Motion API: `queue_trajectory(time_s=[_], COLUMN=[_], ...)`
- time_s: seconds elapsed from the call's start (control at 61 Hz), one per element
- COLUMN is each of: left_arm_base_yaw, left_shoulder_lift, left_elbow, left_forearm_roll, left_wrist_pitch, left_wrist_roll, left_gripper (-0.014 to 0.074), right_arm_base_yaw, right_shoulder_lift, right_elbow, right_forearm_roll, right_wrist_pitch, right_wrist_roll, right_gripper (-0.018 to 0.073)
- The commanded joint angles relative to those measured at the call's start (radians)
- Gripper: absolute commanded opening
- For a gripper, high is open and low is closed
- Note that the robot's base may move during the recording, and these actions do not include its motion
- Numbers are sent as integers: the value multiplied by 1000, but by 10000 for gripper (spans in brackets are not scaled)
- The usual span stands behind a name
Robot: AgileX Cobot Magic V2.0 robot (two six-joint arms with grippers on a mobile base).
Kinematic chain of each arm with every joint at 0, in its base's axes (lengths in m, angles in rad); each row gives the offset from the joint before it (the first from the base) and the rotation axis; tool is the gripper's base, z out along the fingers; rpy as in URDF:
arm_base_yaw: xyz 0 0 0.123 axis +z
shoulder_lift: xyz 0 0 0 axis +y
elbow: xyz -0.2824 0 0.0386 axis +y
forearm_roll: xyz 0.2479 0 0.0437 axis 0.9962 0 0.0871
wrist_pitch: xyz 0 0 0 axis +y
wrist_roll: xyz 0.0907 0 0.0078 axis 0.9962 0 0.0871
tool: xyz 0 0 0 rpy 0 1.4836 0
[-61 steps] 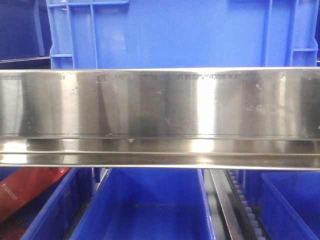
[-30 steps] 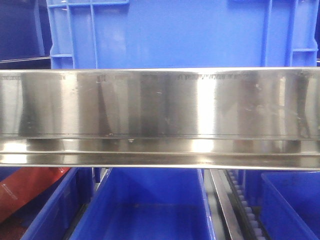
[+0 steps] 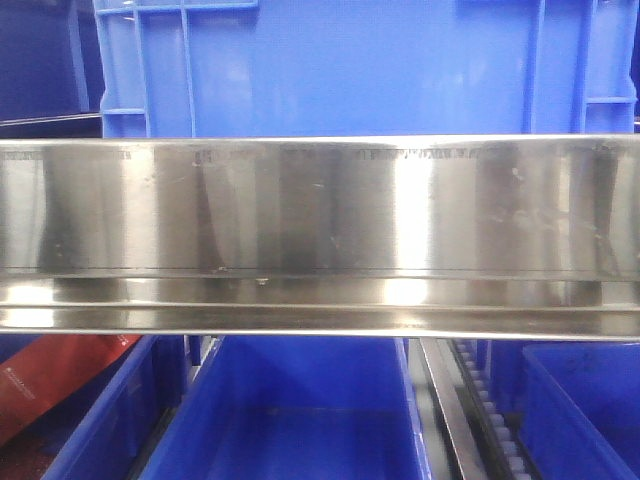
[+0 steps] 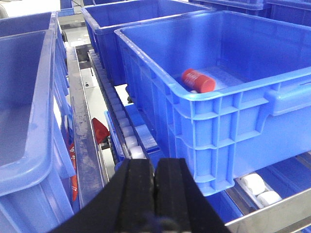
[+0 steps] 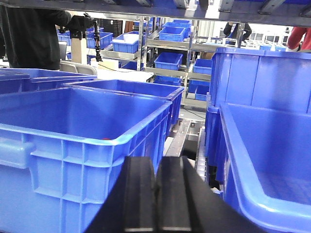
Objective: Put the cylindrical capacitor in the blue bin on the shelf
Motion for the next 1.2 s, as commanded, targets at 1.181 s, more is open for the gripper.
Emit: queue_trajectory(time_s=[1.181], left_arm_base_yaw=[573], left_shoulder_lift=[-593], left_elbow=[971], left_forearm_roll=[-391], left_wrist_pitch=[-678], left_wrist_roll=[243], left_gripper=[-111], right_arm_base_yaw=[-4], right_shoulder_lift=[-7], right_elbow=[6], right_forearm_roll=[-12], right_wrist_pitch=[-21], right_wrist_roll=[2], right_gripper=[-156])
